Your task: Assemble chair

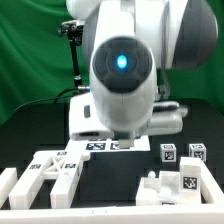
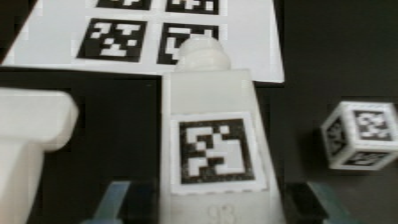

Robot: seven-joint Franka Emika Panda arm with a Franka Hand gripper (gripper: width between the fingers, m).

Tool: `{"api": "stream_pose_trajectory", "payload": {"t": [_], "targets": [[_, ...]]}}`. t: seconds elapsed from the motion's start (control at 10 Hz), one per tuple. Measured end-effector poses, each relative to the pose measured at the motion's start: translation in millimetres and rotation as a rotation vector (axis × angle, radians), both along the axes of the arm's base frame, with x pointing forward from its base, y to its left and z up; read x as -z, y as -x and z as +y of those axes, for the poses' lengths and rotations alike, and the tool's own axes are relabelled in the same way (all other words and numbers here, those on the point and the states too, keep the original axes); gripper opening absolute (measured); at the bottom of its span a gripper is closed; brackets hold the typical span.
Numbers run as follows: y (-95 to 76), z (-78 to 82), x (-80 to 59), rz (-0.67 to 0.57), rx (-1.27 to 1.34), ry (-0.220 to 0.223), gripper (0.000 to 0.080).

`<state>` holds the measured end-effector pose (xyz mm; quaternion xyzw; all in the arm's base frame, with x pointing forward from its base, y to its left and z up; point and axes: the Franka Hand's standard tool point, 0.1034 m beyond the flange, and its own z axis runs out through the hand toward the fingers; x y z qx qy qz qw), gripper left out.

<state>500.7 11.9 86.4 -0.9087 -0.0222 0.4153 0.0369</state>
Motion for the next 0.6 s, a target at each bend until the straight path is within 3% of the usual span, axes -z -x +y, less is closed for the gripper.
{"api": "stream_pose_trajectory", "payload": {"t": [0.2, 0.4, 0.5, 0.6], "targets": [[-14.5, -2.2, 12.2, -0.142, 0.006, 0.014, 0.0286], [-15.9, -2.4, 6.8, -0.265, 0.012, 0.014, 0.0287], [-33.9, 5.7, -0.5, -0.359, 0.0, 0.001, 0.0287], [-53.9, 15.9, -22.5, -0.452, -0.01, -0.038, 0.0287]]}}
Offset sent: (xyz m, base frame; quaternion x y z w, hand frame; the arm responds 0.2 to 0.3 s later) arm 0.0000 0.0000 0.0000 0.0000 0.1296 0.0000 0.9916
